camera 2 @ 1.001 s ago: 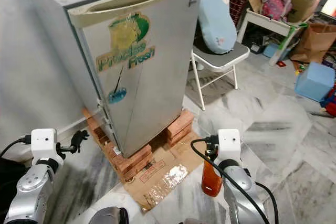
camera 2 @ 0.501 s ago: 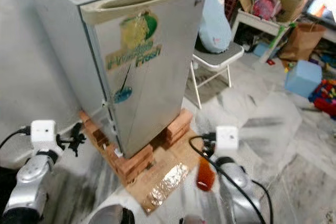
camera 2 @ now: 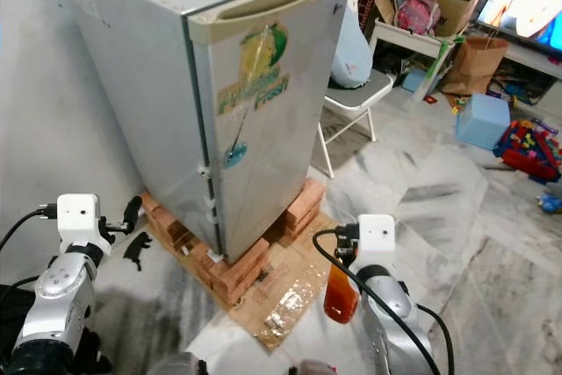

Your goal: Restocking fridge

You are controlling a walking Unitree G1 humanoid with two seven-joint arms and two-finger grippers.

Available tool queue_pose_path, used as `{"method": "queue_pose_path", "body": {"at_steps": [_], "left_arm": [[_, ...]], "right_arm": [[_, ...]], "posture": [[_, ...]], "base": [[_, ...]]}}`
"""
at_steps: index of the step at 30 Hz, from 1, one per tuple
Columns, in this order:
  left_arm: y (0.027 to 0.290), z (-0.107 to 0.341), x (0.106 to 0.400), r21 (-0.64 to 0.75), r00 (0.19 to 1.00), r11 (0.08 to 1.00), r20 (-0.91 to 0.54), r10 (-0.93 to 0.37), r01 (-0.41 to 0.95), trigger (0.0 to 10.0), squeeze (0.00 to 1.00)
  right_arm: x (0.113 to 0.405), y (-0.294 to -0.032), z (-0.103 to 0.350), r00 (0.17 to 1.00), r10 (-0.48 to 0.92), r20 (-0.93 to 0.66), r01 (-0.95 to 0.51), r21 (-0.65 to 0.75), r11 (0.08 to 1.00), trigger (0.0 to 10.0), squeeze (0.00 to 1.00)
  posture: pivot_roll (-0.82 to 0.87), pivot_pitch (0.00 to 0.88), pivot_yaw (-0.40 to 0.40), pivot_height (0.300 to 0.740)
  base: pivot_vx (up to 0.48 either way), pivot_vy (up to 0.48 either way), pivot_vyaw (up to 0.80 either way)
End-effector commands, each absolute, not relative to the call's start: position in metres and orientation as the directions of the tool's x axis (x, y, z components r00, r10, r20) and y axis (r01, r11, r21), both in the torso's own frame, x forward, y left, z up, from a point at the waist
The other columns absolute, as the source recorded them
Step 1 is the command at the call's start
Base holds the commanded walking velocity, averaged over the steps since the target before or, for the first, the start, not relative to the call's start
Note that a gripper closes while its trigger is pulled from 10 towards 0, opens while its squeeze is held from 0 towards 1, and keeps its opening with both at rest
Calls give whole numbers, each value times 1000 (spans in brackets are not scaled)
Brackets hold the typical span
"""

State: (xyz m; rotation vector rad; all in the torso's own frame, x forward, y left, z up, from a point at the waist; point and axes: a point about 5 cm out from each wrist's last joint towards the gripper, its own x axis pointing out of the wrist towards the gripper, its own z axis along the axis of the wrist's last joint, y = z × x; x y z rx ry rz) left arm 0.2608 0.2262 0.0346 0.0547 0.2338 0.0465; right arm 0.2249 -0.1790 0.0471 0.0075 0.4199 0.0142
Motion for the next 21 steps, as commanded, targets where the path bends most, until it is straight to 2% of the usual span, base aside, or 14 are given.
{"method": "queue_pose_path", "body": {"at_steps": [1, 3, 8, 16, 21], "left_arm": [[218, 41, 267, 44, 980, 999, -198, 15, -6, 10000, 0], [217, 41, 267, 49, 981, 999, -193, 12, -3, 10000, 0], [216, 42, 268, 41, 983, 999, -185, -3, 10, 10000, 0], [214, 42, 268, 41, 983, 999, -183, -5, 13, 10000, 0], [212, 42, 268, 34, 985, 999, -175, 7, -1, 10000, 0]], "right_arm": [[227, -185, 53, 925, -7, -381, 4, -7, 1000, 10000, 0], [227, -185, 53, 925, -8, -380, 6, -7, 1000, 10000, 0], [227, -183, 53, 926, -8, -378, 7, -4, 1000, 10000, 0], [228, -182, 52, 926, -3, -377, 3, -2, 1000, 10000, 0], [229, -182, 52, 926, -2, -377, 2, -3, 1000, 10000, 0]], "posture": [[-6, 0, -18, 740], [-5, 0, -17, 740], [-4, 0, -16, 740], [-3, 0, -16, 740], [-4, 0, -16, 740]], "base": [[0, 0, -406], [0, 0, 0], [379, 0, 0], [414, 0, -588], [194, 0, 0]]}}
